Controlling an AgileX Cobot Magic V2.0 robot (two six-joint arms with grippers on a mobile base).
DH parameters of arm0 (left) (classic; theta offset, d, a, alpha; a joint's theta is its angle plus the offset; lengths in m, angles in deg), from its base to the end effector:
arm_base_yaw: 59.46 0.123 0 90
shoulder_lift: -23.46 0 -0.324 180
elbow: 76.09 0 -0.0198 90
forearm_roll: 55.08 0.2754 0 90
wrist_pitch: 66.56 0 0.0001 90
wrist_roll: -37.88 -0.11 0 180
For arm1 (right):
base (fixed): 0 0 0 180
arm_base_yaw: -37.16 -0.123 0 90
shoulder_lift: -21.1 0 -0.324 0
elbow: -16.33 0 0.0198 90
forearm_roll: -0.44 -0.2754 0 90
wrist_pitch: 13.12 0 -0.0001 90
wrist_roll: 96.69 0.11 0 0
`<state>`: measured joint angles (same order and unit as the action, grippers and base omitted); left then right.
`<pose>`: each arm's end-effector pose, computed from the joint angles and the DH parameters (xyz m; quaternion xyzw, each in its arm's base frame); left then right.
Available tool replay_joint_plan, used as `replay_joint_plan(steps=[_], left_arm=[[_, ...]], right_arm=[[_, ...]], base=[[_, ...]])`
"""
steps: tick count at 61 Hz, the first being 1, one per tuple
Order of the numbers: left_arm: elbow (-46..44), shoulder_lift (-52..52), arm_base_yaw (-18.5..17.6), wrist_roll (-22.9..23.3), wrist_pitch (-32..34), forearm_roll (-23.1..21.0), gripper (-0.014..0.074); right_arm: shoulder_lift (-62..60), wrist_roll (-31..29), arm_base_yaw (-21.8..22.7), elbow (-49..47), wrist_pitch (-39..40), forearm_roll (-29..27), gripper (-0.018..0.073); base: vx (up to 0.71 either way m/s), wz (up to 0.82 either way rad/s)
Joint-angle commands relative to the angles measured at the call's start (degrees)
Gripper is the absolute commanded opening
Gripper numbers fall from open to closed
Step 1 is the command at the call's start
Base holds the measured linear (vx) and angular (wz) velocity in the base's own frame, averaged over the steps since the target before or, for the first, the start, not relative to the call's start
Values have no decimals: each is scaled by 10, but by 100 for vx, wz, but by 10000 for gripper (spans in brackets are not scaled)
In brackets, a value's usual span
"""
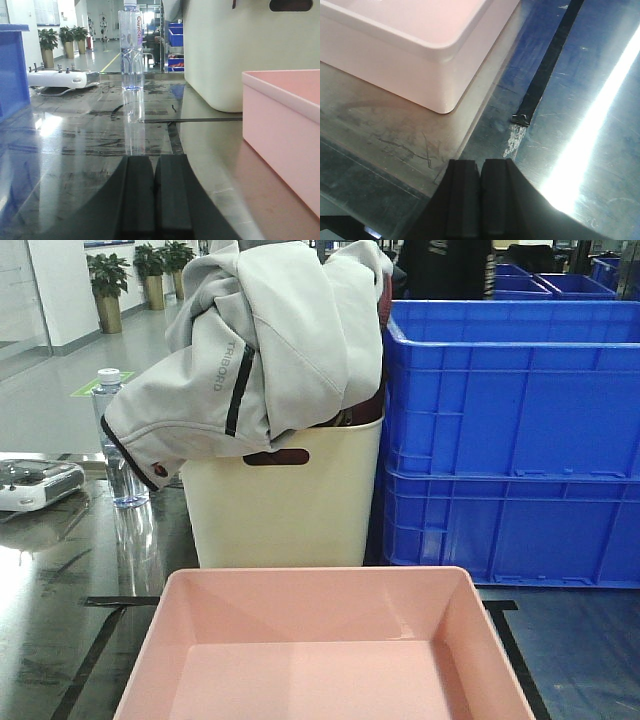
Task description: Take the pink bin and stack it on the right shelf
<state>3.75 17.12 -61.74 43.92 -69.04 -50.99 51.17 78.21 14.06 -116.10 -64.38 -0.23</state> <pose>0.0614 -0.0021 0.1994 0.0009 0.6988 -0.0253 0.7149 0.0639 0.0284 0.2945 -0.2185 0.8753 0.0731 0.4251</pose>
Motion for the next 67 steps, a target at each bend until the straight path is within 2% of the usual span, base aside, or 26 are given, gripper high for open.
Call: replay_joint_plan(steps=[1, 45, 48, 53, 67], left_arm=[[9, 13, 0, 2, 48, -5, -2], [9, 11, 0, 2, 48, -5, -2], [9, 11, 0, 2, 48, -5, -2], [9, 11, 0, 2, 48, -5, -2], [9, 11, 0, 2, 48, -5, -2]], right_arm=[[5, -4, 3, -16, 36, 3, -9], [4, -4, 3, -14, 38, 2, -9], [-7, -7, 10, -7, 48, 16, -9], [-38, 1, 53, 26, 99, 27, -9], [-166, 5, 169, 198, 352, 20, -9]], base=[[0, 0], [0, 0], [0, 0], [0, 0], [0, 0]])
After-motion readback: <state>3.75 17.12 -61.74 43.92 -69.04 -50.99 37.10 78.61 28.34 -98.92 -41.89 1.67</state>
